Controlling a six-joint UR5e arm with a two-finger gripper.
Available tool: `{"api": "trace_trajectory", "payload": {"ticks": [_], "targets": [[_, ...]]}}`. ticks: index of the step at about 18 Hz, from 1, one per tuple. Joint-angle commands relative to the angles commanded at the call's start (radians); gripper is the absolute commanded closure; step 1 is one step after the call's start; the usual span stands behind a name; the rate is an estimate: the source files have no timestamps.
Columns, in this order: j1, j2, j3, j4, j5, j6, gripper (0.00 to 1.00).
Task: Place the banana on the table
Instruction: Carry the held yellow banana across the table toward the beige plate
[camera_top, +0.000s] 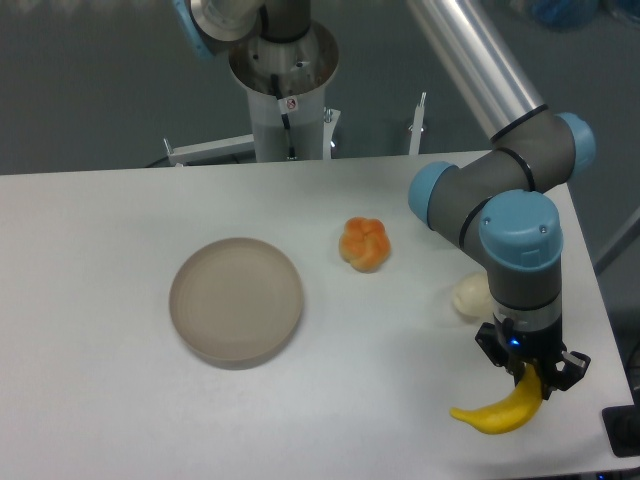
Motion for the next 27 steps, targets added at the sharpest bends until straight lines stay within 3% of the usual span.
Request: {"api": "trace_trajectory", "payload": {"ticks": [4, 8, 17, 21, 27], "targets": [[0.000, 0.011, -0.009, 0.000, -0.002, -0.002, 0.67], [-0.003, 0.052, -0.057, -0.003, 0.003, -0.008, 0.67], [-0.077, 0.115, -0.163, -0.006, 0.005, -0.231, 0.67], [-0.101, 0.110, -0.201, -0.003, -0.002, -0.374, 0.67], [-0.136, 0.057, -0.198, -0.002, -0.012, -0.580, 0.66]]}}
